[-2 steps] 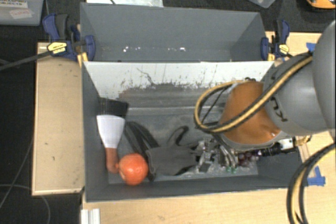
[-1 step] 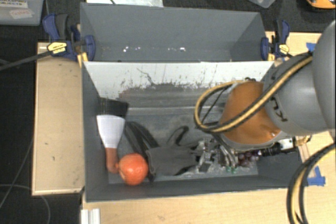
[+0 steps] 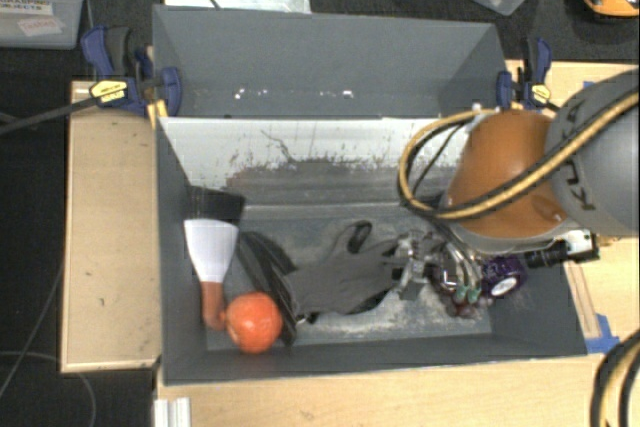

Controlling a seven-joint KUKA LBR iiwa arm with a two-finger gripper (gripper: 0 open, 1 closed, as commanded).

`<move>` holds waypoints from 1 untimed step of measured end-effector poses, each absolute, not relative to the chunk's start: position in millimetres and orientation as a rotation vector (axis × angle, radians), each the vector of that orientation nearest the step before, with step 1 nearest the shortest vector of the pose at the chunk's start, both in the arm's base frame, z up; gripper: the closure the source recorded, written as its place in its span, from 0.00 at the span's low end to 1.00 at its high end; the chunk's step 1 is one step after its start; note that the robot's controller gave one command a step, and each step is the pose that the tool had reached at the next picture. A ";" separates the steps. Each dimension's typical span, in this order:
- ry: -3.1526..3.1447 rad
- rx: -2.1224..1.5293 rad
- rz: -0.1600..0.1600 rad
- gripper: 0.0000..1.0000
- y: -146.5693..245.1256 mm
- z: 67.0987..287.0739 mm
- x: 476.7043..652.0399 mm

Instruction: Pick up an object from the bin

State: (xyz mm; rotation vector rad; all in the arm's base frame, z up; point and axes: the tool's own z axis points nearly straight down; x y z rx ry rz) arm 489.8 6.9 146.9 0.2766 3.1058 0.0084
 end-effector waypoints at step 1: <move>3.116 0.318 0.006 1.00 -15.5 74.0 474.7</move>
Offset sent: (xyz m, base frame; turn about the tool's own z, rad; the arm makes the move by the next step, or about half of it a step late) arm -0.0112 -0.0060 -0.0067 0.0208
